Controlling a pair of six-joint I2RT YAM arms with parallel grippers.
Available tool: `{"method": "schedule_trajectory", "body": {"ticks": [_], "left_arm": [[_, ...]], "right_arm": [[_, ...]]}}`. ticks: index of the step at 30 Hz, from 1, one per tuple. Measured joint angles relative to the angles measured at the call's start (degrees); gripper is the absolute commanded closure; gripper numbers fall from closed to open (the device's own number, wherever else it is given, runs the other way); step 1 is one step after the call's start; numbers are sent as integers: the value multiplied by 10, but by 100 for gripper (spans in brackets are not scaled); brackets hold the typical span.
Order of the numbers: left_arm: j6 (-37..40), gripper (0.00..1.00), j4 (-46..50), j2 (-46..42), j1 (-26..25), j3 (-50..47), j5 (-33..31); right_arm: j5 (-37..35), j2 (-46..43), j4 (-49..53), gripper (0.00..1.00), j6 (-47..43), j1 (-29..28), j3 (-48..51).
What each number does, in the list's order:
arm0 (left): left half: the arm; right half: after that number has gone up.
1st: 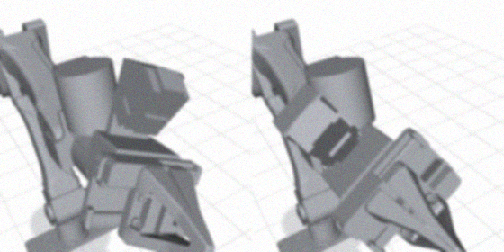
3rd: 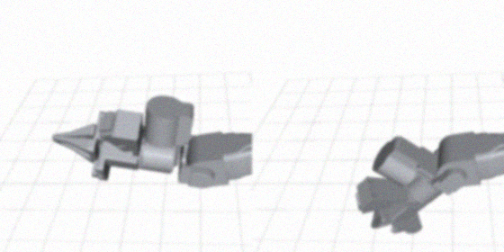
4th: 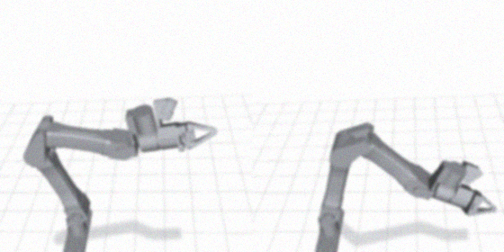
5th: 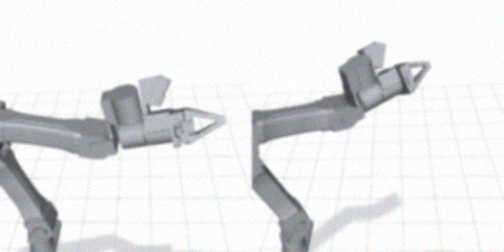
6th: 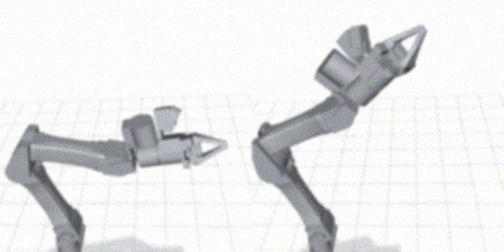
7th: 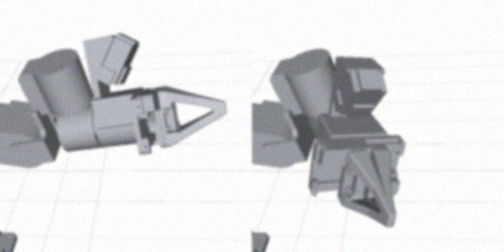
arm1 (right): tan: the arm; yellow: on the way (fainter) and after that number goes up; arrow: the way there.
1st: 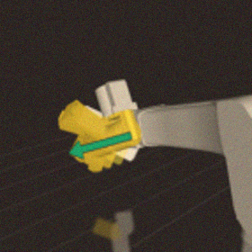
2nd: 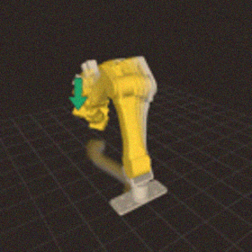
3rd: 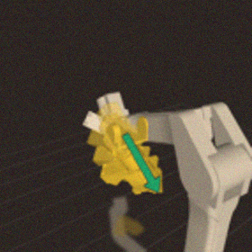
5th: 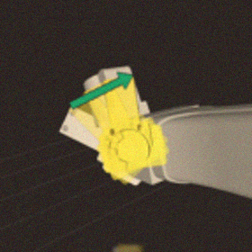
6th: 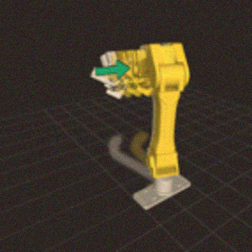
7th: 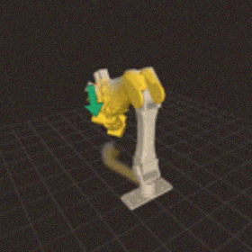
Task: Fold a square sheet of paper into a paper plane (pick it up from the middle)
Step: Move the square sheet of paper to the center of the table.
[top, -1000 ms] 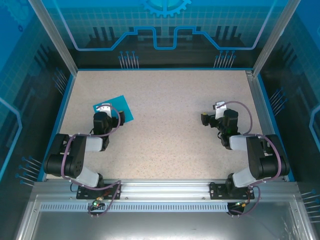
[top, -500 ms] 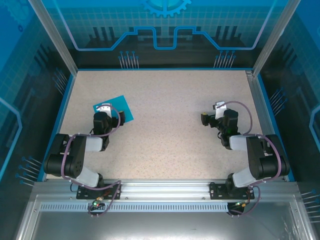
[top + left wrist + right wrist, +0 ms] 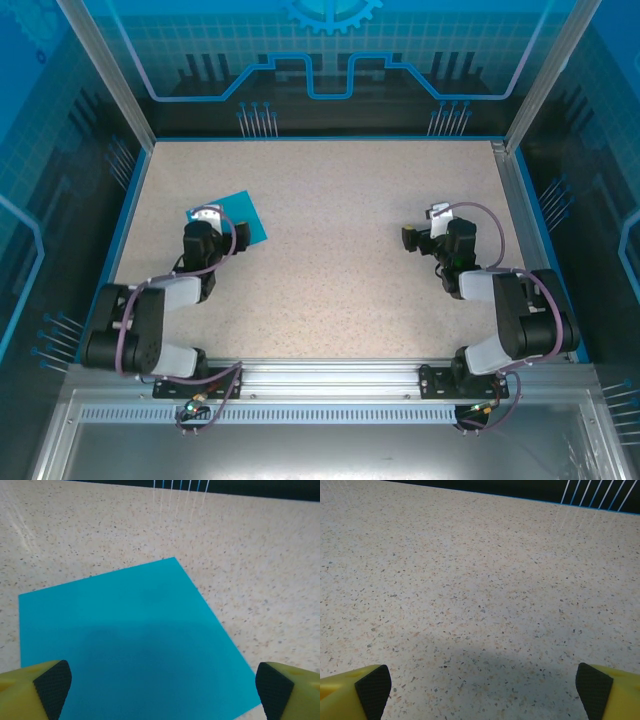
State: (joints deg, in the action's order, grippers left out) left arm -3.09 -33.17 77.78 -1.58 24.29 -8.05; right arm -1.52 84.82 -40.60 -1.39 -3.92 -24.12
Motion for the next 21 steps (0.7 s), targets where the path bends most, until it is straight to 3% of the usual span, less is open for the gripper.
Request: {"method": "schedule_trajectory", "body": {"ticks": [5,9,15,21], "left_arm": [[-95,1,150,-90,4,81,-13],[-183,1,253,-75,14,175,9],[-253,2,353,81,15,315,130],[-270,2,468,221,-5,434,154]], "right_arm": [[-16,-94,183,1,31,-3,-63],[-6,-155,331,1,100,-3,-159],[60,-220,475,1,220,-2,-190],[127,-262,497,1,309,-12,-124]]}}
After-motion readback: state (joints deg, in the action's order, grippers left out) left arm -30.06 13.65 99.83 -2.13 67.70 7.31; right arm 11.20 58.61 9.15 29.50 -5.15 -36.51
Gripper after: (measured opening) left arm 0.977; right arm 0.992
